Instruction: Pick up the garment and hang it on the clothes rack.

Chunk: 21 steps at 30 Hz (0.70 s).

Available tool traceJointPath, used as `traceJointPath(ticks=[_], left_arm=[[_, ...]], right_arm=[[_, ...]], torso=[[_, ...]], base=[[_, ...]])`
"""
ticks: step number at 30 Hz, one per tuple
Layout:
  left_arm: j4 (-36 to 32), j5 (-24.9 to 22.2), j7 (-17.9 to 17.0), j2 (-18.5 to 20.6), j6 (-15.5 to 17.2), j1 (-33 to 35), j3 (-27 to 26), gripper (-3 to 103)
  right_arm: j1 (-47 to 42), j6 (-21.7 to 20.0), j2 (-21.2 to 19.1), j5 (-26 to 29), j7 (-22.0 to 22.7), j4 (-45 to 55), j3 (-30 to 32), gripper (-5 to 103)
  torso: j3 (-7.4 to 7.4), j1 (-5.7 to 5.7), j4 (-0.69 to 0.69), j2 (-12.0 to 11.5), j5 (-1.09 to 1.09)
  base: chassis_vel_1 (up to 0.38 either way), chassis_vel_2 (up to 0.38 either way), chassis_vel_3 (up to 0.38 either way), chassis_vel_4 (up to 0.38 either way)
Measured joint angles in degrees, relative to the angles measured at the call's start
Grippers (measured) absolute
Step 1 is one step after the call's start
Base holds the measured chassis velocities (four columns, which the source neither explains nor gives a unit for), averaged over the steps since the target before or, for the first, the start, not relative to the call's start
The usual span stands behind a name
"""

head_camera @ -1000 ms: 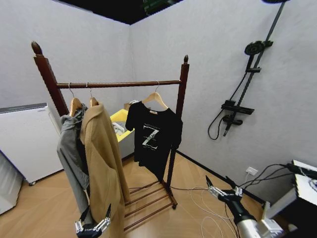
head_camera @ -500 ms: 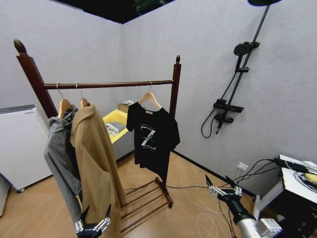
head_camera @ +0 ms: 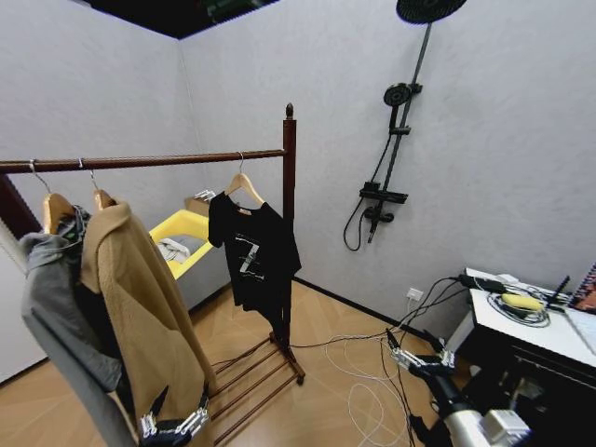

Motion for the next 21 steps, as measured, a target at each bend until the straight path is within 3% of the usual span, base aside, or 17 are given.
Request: traceJointPath(ticks=[13, 15, 19, 21], left_arm=[[0.0, 0.0, 0.0, 0.0, 0.0, 0.0, 0.0, 100], [0.0, 0.0, 0.0, 0.0, 0.0, 0.0, 0.0, 100], [0.0, 0.0, 0.0, 0.0, 0.0, 0.0, 0.0, 100], [0.0, 0.0, 0.0, 0.0, 0.0, 0.0, 0.0, 100]], right_arm=[[0.0, 0.0, 0.0, 0.0, 0.0, 0.0, 0.0, 100], [0.0, 0.0, 0.0, 0.0, 0.0, 0.0, 0.0, 100], [0.0, 0.0, 0.0, 0.0, 0.0, 0.0, 0.0, 100], [0.0, 0.0, 0.0, 0.0, 0.0, 0.0, 0.0, 100]], torso=[[-0.03, -0.09, -0.01, 0.1, 0.01], [-0.04, -0.1, 0.02, 0.1, -0.01], [-0.02, -0.08, -0.07, 0.0, 0.02], [0.0, -0.01, -0.01, 0.0, 0.0]], base=[[0.173, -0.171, -0.165, 0.161], [0.053, -0.021, -0.155, 0.153], [-0.008, -0.052, -0.096, 0.01], [-0.102, -0.064, 0.012, -0.035]])
